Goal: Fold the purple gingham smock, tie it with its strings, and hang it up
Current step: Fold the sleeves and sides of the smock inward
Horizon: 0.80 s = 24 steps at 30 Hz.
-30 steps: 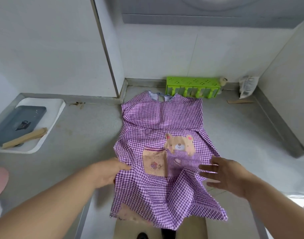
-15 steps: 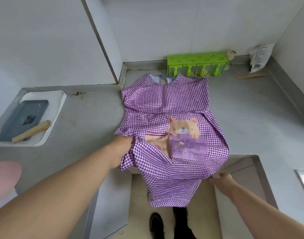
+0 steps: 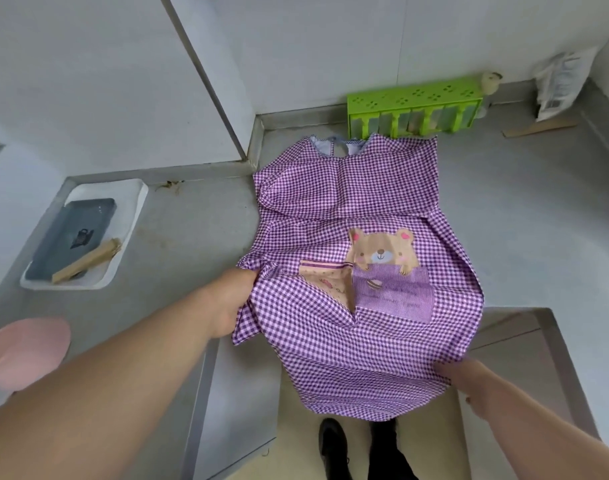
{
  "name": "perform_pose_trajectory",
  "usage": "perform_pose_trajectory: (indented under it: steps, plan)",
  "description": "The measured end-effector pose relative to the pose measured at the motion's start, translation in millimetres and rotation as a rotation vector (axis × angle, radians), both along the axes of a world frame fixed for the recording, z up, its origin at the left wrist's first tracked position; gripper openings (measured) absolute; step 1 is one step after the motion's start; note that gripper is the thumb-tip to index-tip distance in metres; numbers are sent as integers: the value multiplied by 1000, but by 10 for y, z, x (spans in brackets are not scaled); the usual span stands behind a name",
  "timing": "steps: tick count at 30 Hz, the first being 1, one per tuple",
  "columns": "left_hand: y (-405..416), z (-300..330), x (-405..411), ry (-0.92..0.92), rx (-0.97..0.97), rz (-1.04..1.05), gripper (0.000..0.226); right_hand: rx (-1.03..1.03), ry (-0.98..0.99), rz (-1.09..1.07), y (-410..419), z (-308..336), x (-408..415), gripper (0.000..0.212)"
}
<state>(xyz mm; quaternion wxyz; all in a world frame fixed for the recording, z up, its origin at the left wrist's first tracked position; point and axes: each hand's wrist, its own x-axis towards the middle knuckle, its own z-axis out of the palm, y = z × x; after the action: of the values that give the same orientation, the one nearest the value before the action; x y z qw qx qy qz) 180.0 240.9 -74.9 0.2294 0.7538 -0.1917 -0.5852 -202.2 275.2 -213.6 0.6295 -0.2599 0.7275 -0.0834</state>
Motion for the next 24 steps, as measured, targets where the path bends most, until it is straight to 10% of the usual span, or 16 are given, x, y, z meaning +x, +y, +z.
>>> perform_pose_trajectory:
  steps: [9,15,19,24]
  plan:
    - [195,27,196,3,64,81,30,-158,115,182,-190,-16,-180,46]
    - [129,176,232,-130,-186,136,68,-253,-49,-231,-437,1133,166,21]
    - [122,463,132,112,-179,-81,26,-418,-72,-331,-480,1407,238,25]
    - [134,565,151,447,-179,-143,43,-545,-156,-451,-421,1741,341,55]
